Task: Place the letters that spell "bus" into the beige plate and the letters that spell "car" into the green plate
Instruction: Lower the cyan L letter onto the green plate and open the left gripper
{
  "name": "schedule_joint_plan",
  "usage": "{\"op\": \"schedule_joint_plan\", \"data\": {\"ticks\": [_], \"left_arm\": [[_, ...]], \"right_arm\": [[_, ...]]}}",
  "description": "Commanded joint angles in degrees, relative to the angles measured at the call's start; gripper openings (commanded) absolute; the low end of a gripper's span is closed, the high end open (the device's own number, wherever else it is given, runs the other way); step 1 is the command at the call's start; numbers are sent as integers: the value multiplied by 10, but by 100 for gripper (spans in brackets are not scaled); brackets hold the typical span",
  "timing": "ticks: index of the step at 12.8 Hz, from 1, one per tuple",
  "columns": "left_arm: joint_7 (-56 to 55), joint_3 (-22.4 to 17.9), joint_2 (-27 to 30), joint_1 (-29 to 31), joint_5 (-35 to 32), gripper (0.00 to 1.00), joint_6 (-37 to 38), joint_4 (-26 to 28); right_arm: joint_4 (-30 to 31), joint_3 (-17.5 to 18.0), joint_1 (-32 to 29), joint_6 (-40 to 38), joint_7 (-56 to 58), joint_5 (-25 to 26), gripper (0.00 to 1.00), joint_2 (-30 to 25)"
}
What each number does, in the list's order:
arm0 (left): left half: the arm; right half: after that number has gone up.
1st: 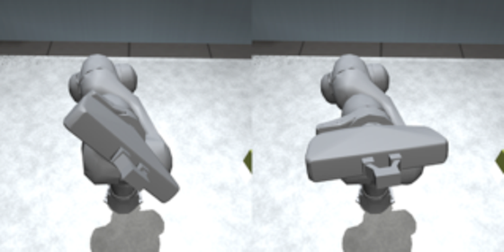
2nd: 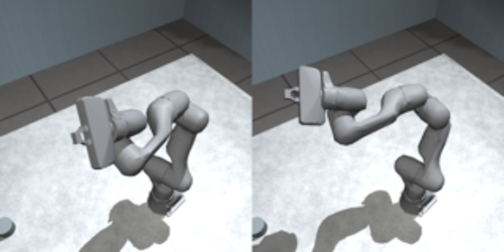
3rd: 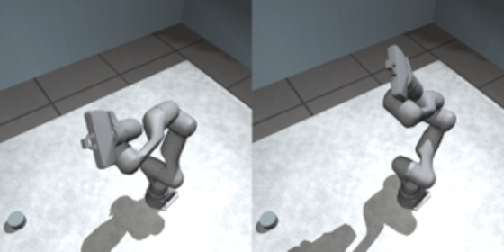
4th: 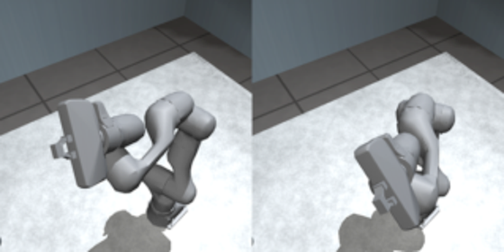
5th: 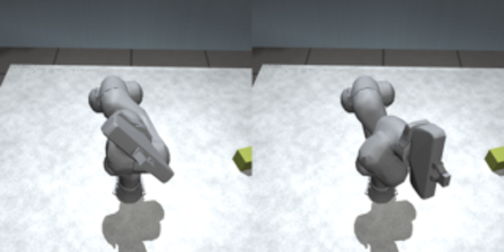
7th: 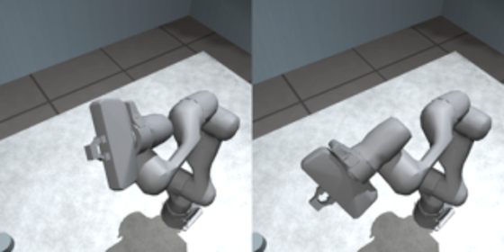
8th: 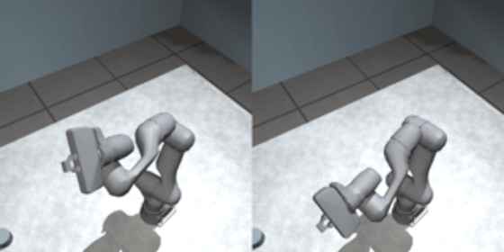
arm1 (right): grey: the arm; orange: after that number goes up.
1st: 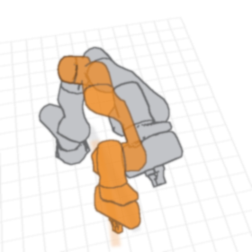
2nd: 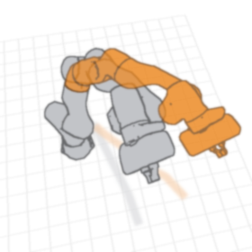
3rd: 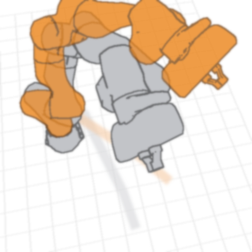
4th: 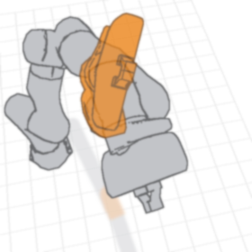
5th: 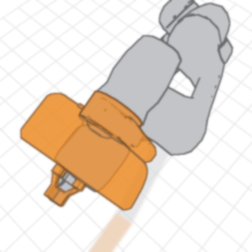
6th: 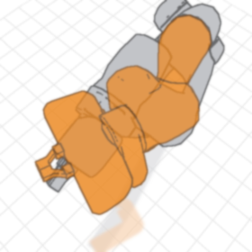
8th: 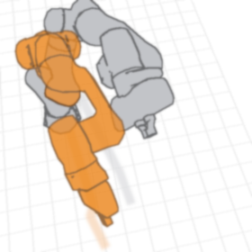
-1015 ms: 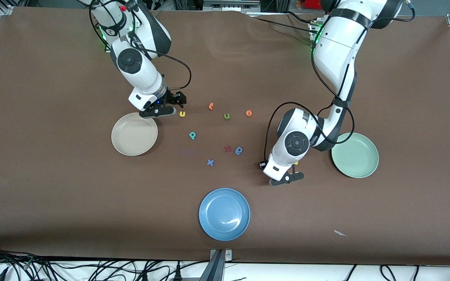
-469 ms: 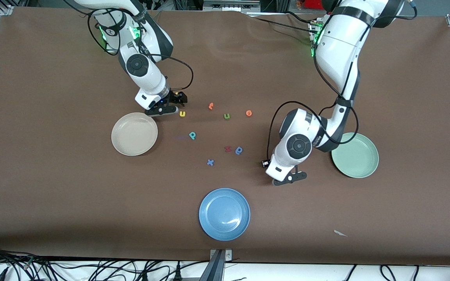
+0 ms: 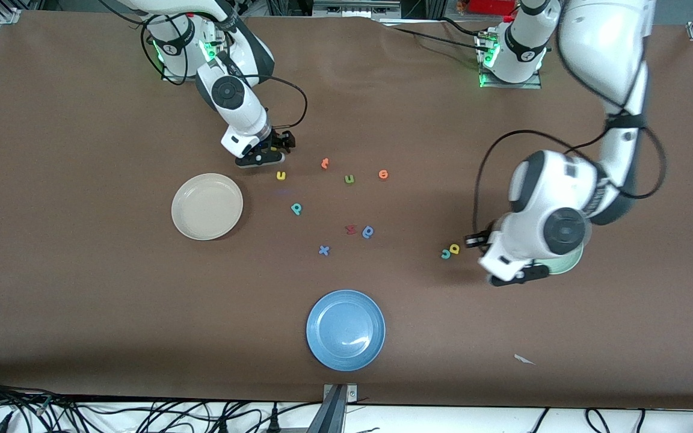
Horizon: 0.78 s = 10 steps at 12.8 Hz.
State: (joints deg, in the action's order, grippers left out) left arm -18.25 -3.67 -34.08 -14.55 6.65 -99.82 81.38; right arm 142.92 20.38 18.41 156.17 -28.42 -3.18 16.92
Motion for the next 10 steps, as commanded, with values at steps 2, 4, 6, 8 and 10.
{"op": "schedule_joint_plan", "data": {"ticks": [2, 4, 6, 8, 10], "left_arm": [[129, 9, 23, 74, -51, 18, 0, 71], [164, 9, 23, 96, -52, 19, -65, 128], [165, 9, 23, 99, -52, 26, -155, 186], [167, 8, 21, 100, -52, 34, -181, 206], [193, 9, 23, 107, -52, 55, -180, 207]], "right_arm": [[38, 15, -1, 50, -28, 10, 92, -3], [47, 22, -1, 52, -30, 10, 88, -3], [58, 27, -1, 67, -30, 10, 82, -3], [61, 27, -1, 69, -30, 10, 64, -3], [61, 27, -1, 69, -30, 10, 43, -3]]}}
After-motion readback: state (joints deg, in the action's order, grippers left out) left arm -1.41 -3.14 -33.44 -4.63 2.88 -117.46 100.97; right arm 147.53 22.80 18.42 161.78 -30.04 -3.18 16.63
